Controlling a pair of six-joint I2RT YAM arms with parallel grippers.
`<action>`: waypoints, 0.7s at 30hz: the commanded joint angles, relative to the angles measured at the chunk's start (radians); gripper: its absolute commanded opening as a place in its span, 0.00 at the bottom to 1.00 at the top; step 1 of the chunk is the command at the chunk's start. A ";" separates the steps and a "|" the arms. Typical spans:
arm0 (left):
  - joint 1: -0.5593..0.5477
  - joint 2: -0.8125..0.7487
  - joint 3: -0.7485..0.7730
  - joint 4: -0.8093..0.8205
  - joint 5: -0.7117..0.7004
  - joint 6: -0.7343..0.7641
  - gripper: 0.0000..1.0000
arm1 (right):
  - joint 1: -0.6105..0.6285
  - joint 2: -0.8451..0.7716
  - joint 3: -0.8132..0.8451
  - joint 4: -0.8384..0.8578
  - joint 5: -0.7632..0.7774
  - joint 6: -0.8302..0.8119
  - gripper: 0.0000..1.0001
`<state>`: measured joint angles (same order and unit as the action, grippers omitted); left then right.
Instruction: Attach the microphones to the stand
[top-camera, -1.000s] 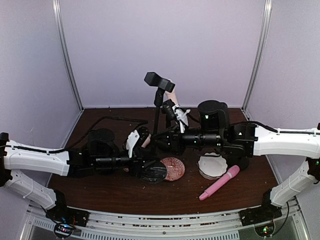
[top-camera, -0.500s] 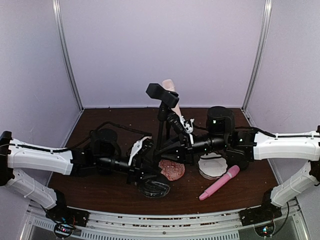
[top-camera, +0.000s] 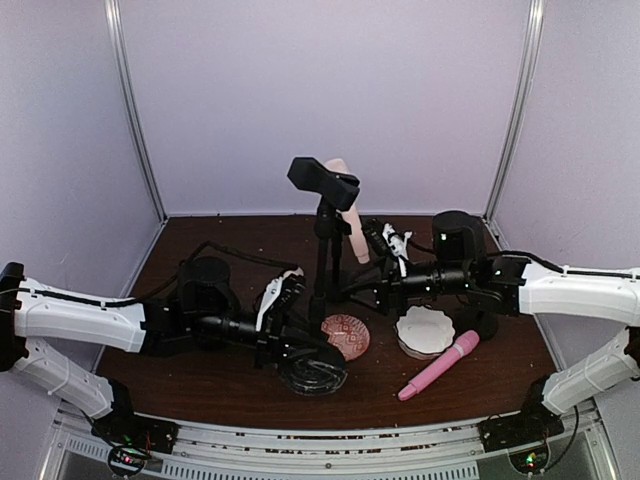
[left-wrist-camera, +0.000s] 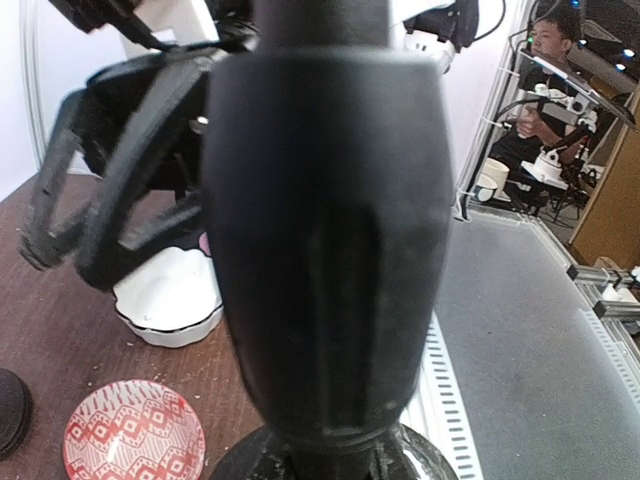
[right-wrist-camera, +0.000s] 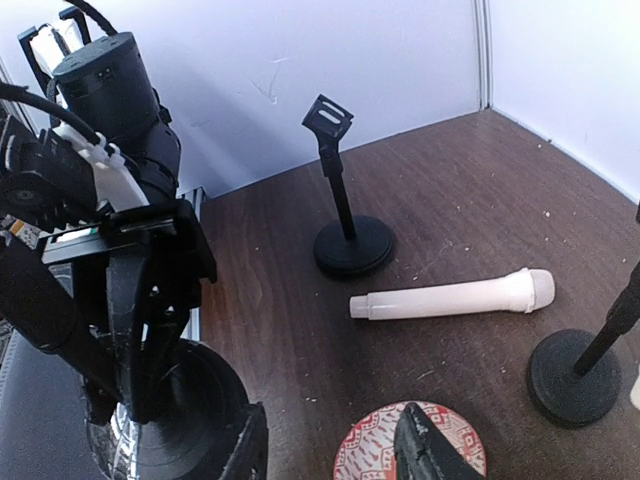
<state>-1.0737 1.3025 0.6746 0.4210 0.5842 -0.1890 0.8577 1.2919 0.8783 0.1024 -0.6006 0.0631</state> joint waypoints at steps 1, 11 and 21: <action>0.003 -0.019 0.028 0.111 -0.079 0.011 0.00 | 0.019 -0.039 -0.023 0.018 -0.006 0.039 0.46; 0.003 0.023 0.040 0.064 -0.178 -0.032 0.00 | 0.051 -0.182 -0.005 0.112 0.031 0.163 0.58; 0.003 0.073 0.059 0.075 -0.153 -0.063 0.00 | 0.051 -0.108 0.102 0.190 0.141 0.241 0.64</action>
<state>-1.0733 1.3701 0.6777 0.3878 0.4217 -0.2276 0.9051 1.1419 0.9333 0.2317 -0.5076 0.2584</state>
